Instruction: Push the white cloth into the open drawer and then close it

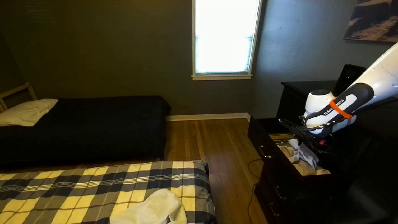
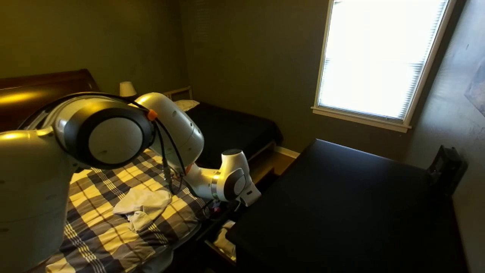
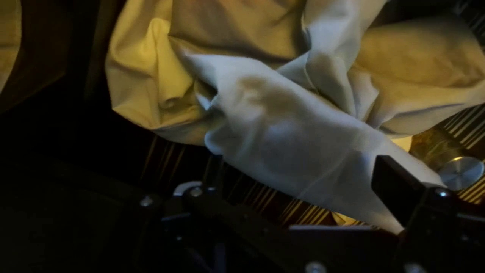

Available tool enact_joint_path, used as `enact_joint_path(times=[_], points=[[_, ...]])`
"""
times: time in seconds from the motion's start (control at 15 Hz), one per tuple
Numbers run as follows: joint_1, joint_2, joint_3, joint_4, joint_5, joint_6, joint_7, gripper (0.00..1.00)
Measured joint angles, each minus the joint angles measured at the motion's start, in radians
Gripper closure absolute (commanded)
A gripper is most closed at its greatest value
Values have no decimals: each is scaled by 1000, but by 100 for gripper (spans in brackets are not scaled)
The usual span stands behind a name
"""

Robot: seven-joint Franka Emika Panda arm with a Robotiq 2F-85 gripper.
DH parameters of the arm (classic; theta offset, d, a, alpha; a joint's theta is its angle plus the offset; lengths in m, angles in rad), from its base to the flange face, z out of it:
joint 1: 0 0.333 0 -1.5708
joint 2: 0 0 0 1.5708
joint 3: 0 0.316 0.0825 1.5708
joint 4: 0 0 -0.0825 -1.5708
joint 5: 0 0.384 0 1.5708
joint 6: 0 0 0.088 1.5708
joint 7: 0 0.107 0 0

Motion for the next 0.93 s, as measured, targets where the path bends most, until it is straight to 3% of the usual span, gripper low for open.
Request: enact_joint_path(times=[0.27,0.93], points=[[2,81,-22,56,33,7,93,0],[9,122,-21,104,67,18,95,0]])
